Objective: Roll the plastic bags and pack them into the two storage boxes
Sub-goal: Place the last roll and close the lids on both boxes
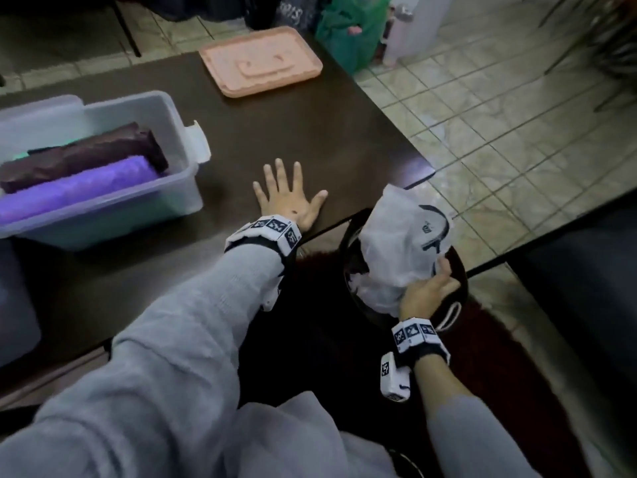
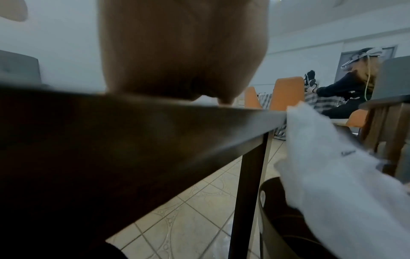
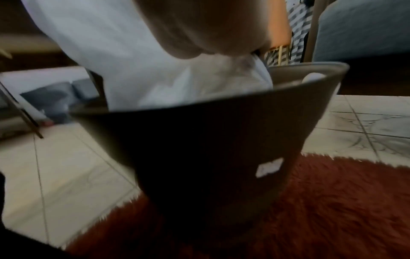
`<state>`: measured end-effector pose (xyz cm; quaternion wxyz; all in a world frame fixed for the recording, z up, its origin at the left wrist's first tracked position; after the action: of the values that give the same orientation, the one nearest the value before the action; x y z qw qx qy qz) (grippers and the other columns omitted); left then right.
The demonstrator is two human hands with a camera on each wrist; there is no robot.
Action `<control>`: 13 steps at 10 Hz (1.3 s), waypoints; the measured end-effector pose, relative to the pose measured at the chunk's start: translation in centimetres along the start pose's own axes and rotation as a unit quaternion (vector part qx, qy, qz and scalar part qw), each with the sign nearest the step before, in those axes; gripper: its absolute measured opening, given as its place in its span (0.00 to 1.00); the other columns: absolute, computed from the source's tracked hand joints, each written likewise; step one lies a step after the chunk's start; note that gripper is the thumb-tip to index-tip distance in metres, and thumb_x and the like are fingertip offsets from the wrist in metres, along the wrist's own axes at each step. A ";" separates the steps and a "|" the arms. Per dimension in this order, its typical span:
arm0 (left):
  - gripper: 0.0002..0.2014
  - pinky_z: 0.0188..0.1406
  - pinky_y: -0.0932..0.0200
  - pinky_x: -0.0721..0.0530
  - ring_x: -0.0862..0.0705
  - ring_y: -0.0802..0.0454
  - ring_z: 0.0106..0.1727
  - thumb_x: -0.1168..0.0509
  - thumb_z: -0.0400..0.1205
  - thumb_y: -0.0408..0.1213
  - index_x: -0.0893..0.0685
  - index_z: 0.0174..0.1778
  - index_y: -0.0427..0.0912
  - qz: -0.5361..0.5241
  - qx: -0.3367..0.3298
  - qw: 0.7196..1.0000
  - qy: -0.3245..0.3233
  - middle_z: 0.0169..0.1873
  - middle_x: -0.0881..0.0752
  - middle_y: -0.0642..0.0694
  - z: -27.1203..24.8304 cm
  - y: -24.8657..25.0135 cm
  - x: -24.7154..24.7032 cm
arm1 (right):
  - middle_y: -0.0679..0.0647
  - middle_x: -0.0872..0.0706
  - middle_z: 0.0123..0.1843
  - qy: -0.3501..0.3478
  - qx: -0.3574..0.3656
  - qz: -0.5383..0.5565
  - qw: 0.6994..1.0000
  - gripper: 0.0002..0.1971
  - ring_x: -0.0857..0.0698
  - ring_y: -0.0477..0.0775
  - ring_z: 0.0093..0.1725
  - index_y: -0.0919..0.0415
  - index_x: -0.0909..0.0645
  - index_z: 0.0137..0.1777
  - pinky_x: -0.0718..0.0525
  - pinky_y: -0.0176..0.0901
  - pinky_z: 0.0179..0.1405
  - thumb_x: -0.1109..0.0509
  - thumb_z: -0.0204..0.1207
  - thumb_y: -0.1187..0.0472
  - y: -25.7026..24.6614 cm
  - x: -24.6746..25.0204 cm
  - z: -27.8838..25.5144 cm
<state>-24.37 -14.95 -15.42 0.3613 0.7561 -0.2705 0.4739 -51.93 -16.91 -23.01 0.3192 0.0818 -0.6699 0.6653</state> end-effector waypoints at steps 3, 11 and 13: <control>0.36 0.79 0.39 0.64 0.63 0.42 0.83 0.59 0.83 0.64 0.56 0.84 0.49 0.023 -0.006 0.996 0.089 0.83 0.59 0.43 -0.7 0.0 -0.6 | 0.61 0.45 0.83 -0.285 -0.134 -0.422 0.850 0.33 0.51 0.65 0.82 0.54 0.42 0.81 0.50 0.63 0.78 0.36 0.76 0.61 6.8 -4.4 -1.8; 0.38 0.77 0.39 0.68 0.70 0.42 0.81 0.53 0.83 0.63 0.61 0.83 0.50 -0.013 0.014 0.998 -0.057 0.82 0.67 0.44 -0.5 0.3 1.2 | 0.64 0.25 0.72 -0.436 -0.007 -0.432 0.789 0.22 0.26 0.66 0.71 0.64 0.27 0.72 0.27 0.54 0.67 0.41 0.82 0.54 -6.3 -6.0 0.2; 0.34 0.77 0.43 0.36 0.36 0.40 0.79 0.42 0.81 0.61 0.31 0.77 0.42 -0.028 -0.008 0.976 -0.214 0.80 0.37 0.39 -0.7 -0.6 7.4 | 0.66 0.18 0.63 -0.387 0.108 -0.418 0.815 0.22 0.19 0.66 0.62 0.65 0.20 0.61 0.25 0.50 0.54 0.39 0.78 0.48 -16.9 -4.0 1.6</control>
<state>-21.32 -14.53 -8.62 0.3146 0.8443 -0.3241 0.2884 -40.26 -21.44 -10.84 0.2703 0.6390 -0.5628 0.4494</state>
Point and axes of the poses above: each hand's wrist, its own z-axis towards the middle knuckle, its own x-axis out of the back of the hand, y = z × x, the point moved 4 cm from there along z, towards the middle knuckle
